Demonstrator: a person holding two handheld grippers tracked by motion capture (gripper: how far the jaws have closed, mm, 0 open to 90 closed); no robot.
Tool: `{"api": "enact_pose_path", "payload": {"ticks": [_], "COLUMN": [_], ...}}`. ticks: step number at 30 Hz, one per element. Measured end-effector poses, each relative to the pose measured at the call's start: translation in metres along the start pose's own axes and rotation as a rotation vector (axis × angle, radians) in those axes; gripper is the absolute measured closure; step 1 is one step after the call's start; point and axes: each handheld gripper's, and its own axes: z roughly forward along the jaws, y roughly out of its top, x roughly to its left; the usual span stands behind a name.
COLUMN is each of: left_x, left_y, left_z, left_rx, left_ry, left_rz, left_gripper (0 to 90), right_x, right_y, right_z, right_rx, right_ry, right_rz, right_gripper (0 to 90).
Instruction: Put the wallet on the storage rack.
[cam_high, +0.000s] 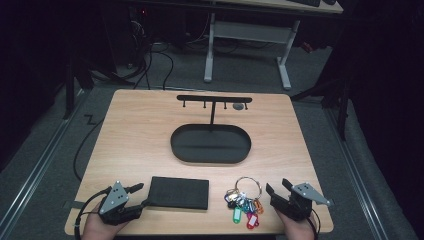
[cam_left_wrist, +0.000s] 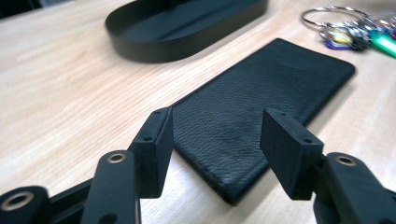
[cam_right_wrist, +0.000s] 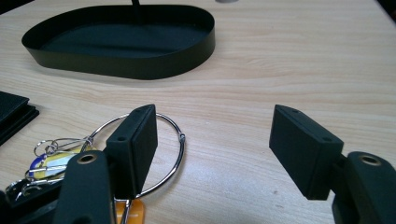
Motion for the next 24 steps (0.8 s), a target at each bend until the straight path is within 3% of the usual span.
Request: {"api": "enact_pose_path", "payload": {"ticks": [5,9,12,19,22,24], "left_x": [0.002,0.003,0.008,0.012,0.007,0.005], "left_y": [-0.002,-0.002,-0.006,-0.014,-0.016,-0.016], "left_z": [0.005,0.007,0.009,0.007,0.004,0.0], "left_rx": [0.03,0.037,0.058,0.107,0.127,0.124], "left_ry": [0.018,0.034,0.054,0.083,0.121,0.127], "left_rz": [-0.005,-0.002,-0.041,-0.064,-0.004,0.001], "left_gripper": [44.4,49.4,59.3,70.7,79.6,82.0], "right_x": [-0.003,-0.009,-0.011,-0.01,-0.007,-0.005], "right_y": [-0.002,-0.004,-0.004,-0.001,0.003,0.005], "right_z": [0.0,0.003,0.003,0.006,0.013,0.017], "right_rx": [-0.025,-0.005,-0.003,-0.013,-0.001,0.001], "right_ry": [-0.027,-0.041,-0.04,-0.021,-0.003,0.003], "right_rz": [-0.012,-0.012,-0.022,-0.029,-0.02,-0.002], "right_gripper": [31.9,31.1,31.0,31.5,30.4,29.7]}}
